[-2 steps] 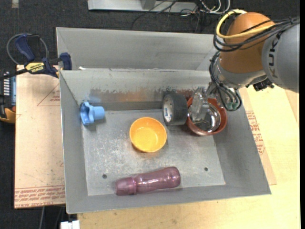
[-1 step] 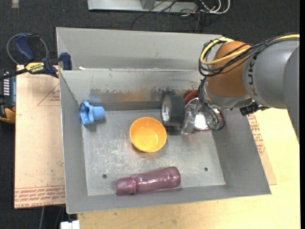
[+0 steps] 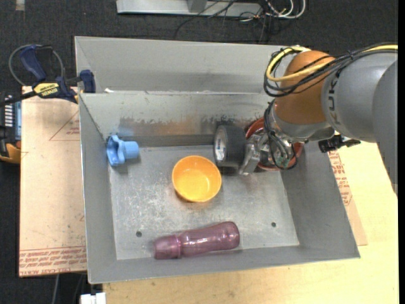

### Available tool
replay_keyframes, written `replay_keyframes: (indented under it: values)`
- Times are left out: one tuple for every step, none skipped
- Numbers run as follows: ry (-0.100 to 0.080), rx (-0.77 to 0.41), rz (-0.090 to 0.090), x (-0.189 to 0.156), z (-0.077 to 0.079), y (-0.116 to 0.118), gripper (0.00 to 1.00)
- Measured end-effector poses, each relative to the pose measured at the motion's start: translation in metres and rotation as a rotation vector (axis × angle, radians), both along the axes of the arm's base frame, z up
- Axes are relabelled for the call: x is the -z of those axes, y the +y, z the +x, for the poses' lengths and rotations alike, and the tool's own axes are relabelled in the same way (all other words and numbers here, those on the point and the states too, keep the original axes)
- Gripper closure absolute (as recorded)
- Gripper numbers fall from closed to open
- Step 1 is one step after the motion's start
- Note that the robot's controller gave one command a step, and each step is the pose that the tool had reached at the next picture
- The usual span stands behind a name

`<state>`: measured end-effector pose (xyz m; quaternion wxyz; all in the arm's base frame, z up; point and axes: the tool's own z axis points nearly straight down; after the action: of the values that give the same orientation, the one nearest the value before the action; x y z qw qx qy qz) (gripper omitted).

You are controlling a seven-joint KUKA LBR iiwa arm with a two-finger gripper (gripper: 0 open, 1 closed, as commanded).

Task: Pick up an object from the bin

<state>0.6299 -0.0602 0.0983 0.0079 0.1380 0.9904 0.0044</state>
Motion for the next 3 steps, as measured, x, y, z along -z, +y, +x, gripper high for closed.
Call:
replay_keyframes:
  values:
    - [0.000,0.000,0.000,0.000,0.000,0.000,1.00]
    - [-0.004,0.021,0.000,0.010,-0.008,0.004,1.00]
    - [-0.002,-0.011,-0.002,0.017,-0.008,0.005,1.00]
